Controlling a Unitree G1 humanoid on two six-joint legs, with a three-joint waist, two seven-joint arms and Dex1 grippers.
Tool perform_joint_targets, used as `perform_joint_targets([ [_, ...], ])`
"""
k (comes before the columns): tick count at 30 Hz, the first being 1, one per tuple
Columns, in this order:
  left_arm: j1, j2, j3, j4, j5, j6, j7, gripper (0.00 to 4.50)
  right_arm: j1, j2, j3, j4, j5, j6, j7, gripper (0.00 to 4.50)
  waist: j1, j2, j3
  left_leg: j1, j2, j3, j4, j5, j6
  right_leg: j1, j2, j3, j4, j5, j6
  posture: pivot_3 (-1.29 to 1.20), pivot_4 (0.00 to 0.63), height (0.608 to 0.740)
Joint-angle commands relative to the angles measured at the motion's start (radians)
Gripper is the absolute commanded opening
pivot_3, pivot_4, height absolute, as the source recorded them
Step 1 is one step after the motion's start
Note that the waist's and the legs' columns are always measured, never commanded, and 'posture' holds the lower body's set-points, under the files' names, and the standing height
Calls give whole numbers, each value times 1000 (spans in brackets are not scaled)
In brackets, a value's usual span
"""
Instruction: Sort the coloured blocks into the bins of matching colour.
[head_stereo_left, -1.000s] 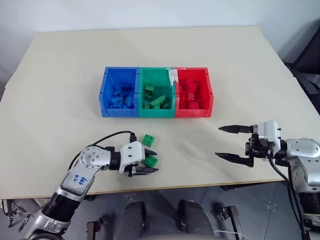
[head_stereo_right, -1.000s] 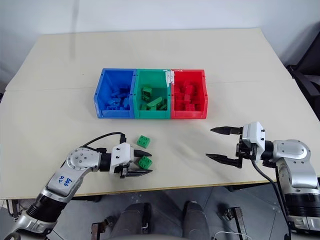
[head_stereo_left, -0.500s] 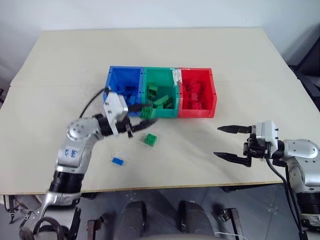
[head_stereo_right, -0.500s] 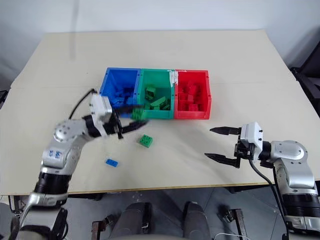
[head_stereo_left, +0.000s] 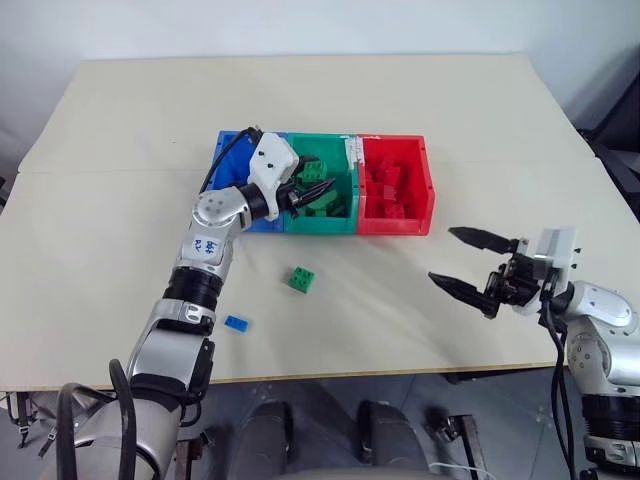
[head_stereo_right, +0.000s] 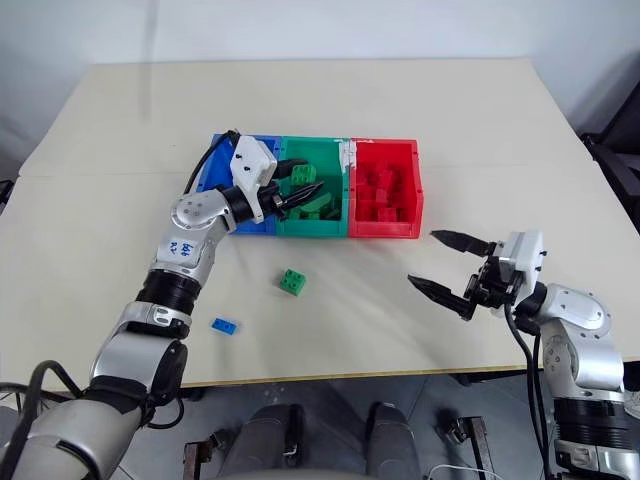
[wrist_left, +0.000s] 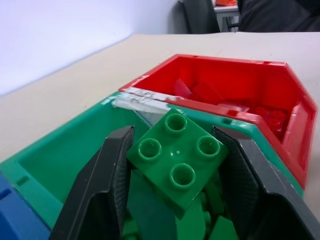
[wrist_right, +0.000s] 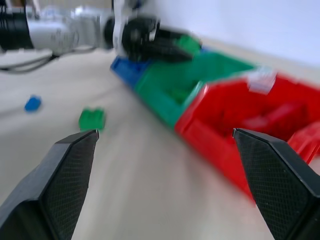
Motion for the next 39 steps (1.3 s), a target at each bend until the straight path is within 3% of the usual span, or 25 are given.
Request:
perform_joint_targets([
  [1,-58,-10,10,66,26,-27,41,2860,23,4,-26,-61,20,4,-24,4500,2,0,0,0,0,0,0,0,0,0,0,0,0,0,0,0,150,740],
  [6,-5,-4,19,-27,-23,-40,-60,4383,23,3,-23,-59,8,-5,-31,4500,-2,0,0,-1,0,0,0,-1,1,0,0,0,0,0,1,0,150,740],
  [7,19,2,22,-73,-36,-45,-83,4479,19,3,-21,-52,6,-6,-30,4500,-3,0,0,-1,0,0,-1,-1,1,0,0,0,0,0,1,0,150,740],
  [14,213,119,55,-428,-97,25,-169,4479,-36,7,8,3,-10,-22,2,4500,-12,0,0,-1,0,1,-1,-1,1,-1,0,1,0,0,0,0,150,740],
  [21,583,350,215,-769,-268,103,-309,4479,-81,-25,65,71,-27,-85,197,4500,-28,0,0,0,1,1,-4,-1,1,-1,0,1,-1,0,0,0,150,740],
  [25,813,450,322,-844,-284,72,-363,4479,-90,-47,90,102,-36,-92,277,4500,-25,0,0,0,0,0,-3,-1,1,-1,-1,1,-1,0,0,0,150,740],
  [32,1079,493,474,-776,-302,19,-403,4479,-110,-59,118,181,-69,-137,349,4500,-28,1,0,1,2,1,-3,-3,2,-1,-1,1,-1,-1,-1,0,150,740],
  [36,1085,494,449,-807,-329,60,-415,4479,-129,-63,116,215,-76,-147,361,4500,-26,1,0,1,2,0,-3,-3,2,-1,-1,1,-3,-1,-2,0,150,740],
  [39,1051,479,366,-893,-343,120,-411,4479,-132,-73,104,225,-79,-154,356,4500,-27,1,0,1,2,0,-3,-3,1,-1,-1,1,-2,-1,-2,0,150,740],
])
